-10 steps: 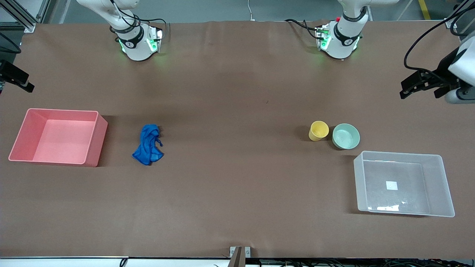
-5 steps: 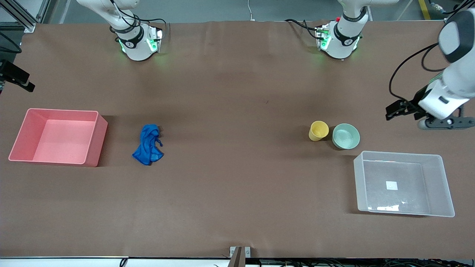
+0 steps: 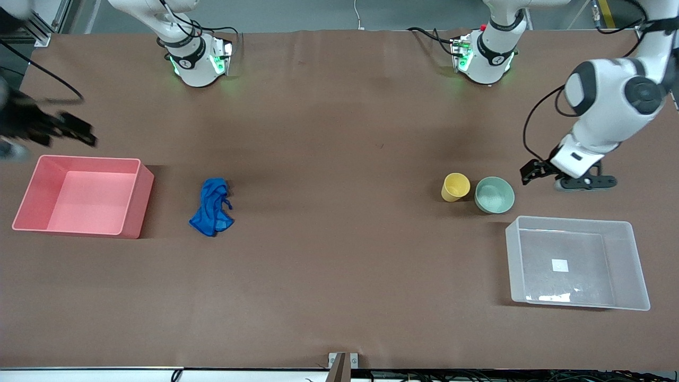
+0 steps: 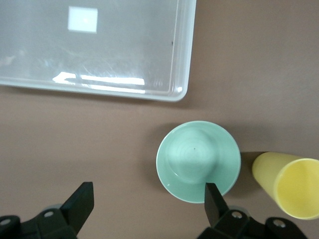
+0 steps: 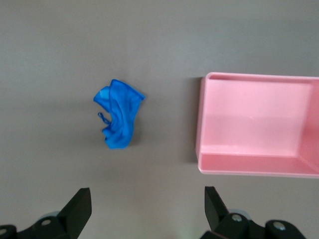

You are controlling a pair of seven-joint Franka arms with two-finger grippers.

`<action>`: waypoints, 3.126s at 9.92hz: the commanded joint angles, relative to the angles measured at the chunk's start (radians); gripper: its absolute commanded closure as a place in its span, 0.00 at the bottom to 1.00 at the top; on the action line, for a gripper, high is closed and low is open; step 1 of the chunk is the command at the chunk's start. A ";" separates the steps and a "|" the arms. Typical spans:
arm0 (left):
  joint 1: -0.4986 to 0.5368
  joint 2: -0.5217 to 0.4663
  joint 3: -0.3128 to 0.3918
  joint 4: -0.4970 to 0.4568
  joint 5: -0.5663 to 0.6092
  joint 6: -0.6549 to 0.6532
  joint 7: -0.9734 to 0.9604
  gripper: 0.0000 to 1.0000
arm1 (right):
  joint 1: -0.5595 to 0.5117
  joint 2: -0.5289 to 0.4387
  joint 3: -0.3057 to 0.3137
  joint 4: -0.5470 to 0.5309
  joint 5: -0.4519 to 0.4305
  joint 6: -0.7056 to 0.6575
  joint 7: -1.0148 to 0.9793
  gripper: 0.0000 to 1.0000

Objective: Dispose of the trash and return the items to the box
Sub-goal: 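Reach the right gripper to the blue cloth while the left gripper reaches the bowl, then lift the cloth with the right gripper while the left gripper lifts the bowl, then drop the cloth into the pink bin while the left gripper lowers the bowl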

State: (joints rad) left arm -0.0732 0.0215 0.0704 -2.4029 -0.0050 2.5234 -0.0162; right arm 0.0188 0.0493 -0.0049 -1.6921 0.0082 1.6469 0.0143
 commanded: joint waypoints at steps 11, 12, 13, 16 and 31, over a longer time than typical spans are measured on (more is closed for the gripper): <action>-0.007 0.255 -0.009 -0.093 -0.004 0.367 0.012 1.00 | 0.162 0.369 0.006 -0.530 0.009 0.954 0.095 0.42; -0.007 0.200 -0.009 -0.128 -0.004 0.364 0.018 1.00 | 0.164 0.377 0.011 -0.564 0.009 1.037 0.095 0.61; -0.005 0.116 -0.009 -0.169 -0.006 0.344 0.016 1.00 | 0.159 0.376 0.011 -0.567 0.009 1.039 0.096 0.89; -0.003 -0.099 -0.001 -0.100 -0.006 -0.062 0.019 1.00 | 0.141 0.330 0.014 -0.482 0.016 0.823 0.095 0.99; 0.040 0.804 0.164 1.029 -0.199 -0.307 0.197 0.90 | -0.072 0.308 -0.340 -0.409 -0.011 0.689 -0.517 0.95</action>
State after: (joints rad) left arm -0.0293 0.7734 0.2293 -1.3866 -0.1780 2.1896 0.1625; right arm -0.0411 0.3477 -0.3494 -2.0777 -0.0026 2.2987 -0.4849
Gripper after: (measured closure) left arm 0.938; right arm 0.877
